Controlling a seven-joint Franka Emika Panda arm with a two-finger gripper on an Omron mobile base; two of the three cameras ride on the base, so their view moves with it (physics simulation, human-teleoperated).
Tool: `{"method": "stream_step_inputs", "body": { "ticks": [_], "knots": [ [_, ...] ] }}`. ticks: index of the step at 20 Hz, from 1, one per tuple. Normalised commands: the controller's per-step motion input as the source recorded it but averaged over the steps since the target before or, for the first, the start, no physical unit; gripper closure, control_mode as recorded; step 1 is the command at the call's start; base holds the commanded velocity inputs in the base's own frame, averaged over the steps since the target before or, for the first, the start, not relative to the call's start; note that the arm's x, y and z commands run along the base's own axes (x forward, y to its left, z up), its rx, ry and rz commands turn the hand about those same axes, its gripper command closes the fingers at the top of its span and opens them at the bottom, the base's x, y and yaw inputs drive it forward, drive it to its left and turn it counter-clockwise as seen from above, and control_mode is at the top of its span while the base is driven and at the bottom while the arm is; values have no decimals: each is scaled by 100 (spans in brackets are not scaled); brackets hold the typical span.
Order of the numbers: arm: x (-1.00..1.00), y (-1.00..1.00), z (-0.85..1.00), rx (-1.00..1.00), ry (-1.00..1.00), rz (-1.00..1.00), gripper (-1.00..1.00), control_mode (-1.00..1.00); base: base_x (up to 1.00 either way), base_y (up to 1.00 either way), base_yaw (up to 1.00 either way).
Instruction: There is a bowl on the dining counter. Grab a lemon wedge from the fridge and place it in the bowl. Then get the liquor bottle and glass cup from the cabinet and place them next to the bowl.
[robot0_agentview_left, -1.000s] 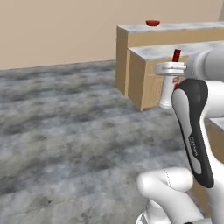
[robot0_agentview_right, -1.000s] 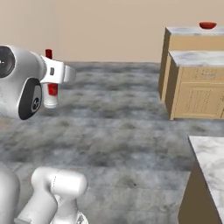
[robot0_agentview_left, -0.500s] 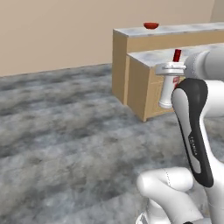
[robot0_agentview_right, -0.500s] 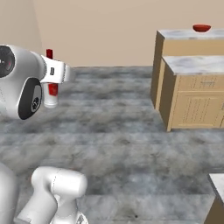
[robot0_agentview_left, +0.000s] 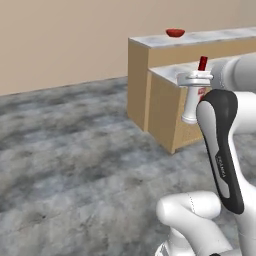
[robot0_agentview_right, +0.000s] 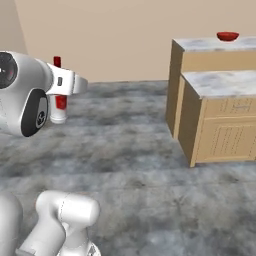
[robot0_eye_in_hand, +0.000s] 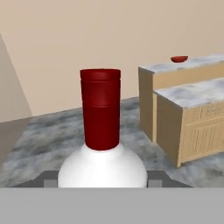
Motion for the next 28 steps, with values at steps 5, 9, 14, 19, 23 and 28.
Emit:
{"method": "stream_step_inputs", "body": {
  "ticks": [5, 9, 14, 19, 23, 28],
  "knots": [
    [0, 0, 0, 0, 0, 0, 100, 100, 100, 51, -16],
    [0, 0, 0, 0, 0, 0, 100, 100, 100, 59, -16],
    [0, 0, 0, 0, 0, 0, 100, 100, 100, 65, -13],
    [0, 0, 0, 0, 0, 0, 100, 100, 100, 77, -11],
    [0, 0, 0, 0, 0, 0, 100, 100, 100, 82, -12],
    [0, 0, 0, 0, 0, 0, 100, 100, 100, 77, -15]
  ]
}}
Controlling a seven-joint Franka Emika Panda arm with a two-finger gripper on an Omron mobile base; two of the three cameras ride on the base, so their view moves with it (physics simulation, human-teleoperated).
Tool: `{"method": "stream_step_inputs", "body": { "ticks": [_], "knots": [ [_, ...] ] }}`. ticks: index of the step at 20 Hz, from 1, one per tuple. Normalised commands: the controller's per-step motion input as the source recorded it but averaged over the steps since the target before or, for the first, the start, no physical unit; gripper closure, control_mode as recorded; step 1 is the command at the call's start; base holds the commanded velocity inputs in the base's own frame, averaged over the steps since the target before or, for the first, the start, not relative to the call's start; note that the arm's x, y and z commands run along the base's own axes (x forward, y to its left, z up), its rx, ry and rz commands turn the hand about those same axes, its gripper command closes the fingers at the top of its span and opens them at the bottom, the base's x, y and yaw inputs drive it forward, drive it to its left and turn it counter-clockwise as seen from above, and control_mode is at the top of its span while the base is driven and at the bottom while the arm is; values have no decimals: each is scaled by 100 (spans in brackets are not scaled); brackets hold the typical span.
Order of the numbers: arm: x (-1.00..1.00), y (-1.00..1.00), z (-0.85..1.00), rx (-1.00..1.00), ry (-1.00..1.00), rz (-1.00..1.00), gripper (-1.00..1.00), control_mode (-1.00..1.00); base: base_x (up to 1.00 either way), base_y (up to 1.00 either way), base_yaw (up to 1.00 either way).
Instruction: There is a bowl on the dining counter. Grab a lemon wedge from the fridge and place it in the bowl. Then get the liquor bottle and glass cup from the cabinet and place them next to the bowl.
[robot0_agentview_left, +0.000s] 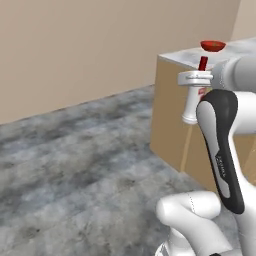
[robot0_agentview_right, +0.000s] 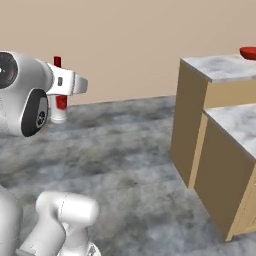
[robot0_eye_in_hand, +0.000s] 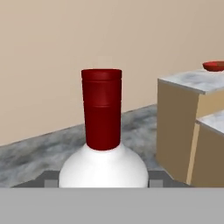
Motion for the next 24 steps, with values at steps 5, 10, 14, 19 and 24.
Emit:
{"method": "stream_step_inputs", "body": {
  "ticks": [5, 10, 14, 19, 24],
  "knots": [
    [0, 0, 0, 0, 0, 0, 100, 100, 100, 67, -23],
    [0, 0, 0, 0, 0, 0, 100, 100, 100, 61, -27],
    [0, 0, 0, 0, 0, 0, 100, 100, 100, 62, -33],
    [0, 0, 0, 0, 0, 0, 100, 100, 100, 69, -38],
    [0, 0, 0, 0, 0, 0, 100, 100, 100, 66, -43]
  ]
}}
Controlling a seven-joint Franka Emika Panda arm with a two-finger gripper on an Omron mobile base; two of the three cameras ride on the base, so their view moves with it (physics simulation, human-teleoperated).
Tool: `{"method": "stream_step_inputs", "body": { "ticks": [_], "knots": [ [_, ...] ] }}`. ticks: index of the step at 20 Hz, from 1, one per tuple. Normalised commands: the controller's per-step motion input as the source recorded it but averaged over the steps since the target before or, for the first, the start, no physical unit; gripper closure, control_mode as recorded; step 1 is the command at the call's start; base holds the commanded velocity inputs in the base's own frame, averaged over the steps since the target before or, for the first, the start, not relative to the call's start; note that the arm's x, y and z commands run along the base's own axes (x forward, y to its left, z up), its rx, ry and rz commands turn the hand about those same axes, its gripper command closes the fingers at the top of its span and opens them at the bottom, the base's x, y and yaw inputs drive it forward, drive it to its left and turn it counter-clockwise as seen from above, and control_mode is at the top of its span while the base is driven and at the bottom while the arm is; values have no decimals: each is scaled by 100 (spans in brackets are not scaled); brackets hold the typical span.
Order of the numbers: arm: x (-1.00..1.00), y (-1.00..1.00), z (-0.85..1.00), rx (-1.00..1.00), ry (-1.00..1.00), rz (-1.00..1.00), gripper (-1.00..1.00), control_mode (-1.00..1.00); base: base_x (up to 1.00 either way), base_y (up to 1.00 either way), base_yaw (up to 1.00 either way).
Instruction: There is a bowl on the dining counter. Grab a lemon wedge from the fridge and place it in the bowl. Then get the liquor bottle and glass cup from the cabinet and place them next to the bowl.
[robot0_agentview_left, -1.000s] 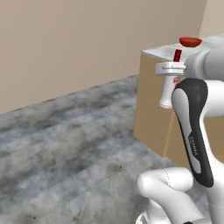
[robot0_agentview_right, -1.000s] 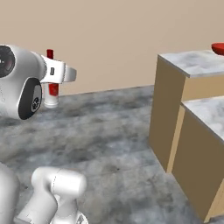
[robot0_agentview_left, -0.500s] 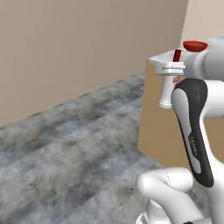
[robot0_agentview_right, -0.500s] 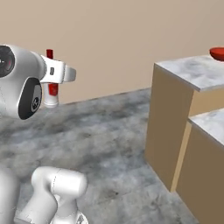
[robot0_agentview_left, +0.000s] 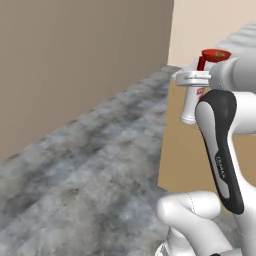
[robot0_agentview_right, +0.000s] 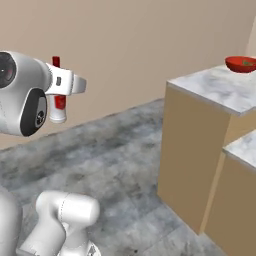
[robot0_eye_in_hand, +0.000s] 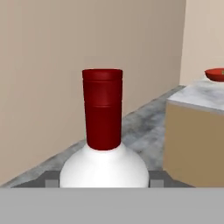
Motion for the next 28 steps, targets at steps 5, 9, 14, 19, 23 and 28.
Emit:
{"method": "stream_step_inputs", "body": {
  "ticks": [5, 9, 14, 19, 23, 28],
  "knots": [
    [0, 0, 0, 0, 0, 0, 100, 100, 100, 63, -48],
    [0, 0, 0, 0, 0, 0, 100, 100, 100, 61, -50],
    [0, 0, 0, 0, 0, 0, 100, 100, 96, 55, -51],
    [0, 0, 0, 0, 0, 0, 100, 100, 87, 50, -52],
    [0, 0, 0, 0, 0, 0, 100, 100, 82, 50, -53],
    [0, 0, 0, 0, 0, 0, 100, 100, 71, 55, -54]
  ]
}}
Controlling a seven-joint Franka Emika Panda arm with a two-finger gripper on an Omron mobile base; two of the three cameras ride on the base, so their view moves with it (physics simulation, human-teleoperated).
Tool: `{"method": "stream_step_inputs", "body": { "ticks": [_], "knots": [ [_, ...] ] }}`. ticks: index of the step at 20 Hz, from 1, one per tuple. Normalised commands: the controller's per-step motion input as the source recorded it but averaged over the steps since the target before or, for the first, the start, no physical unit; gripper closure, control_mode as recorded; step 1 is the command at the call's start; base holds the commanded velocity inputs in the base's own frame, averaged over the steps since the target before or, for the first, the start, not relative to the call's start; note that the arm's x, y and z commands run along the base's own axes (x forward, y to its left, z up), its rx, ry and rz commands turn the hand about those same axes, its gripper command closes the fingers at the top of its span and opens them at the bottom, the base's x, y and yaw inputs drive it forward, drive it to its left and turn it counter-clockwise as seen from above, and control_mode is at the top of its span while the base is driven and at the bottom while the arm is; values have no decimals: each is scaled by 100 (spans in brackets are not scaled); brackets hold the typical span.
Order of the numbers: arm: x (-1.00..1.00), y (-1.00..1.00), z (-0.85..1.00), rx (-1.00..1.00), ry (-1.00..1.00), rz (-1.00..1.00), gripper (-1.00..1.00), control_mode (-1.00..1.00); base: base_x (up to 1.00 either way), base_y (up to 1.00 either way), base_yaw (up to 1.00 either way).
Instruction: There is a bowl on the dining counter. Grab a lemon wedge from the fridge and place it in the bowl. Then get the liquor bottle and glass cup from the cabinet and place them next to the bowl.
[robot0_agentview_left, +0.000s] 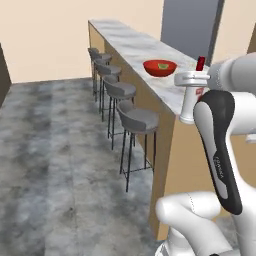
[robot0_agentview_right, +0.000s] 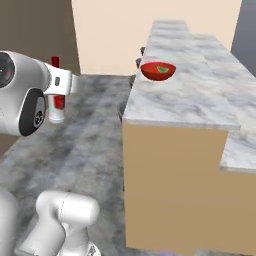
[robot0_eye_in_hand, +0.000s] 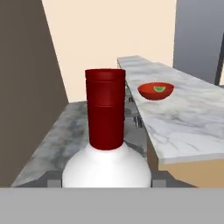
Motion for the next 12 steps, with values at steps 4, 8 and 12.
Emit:
{"method": "stream_step_inputs", "body": {
  "ticks": [4, 8, 12],
  "knots": [
    [0, 0, 0, 0, 0, 0, 100, 100, 44, 62, -52],
    [0, 0, 0, 0, 0, 0, 100, 100, 20, 67, -48],
    [0, 0, 0, 0, 0, 0, 100, 100, 12, 73, -50]
  ]
}}
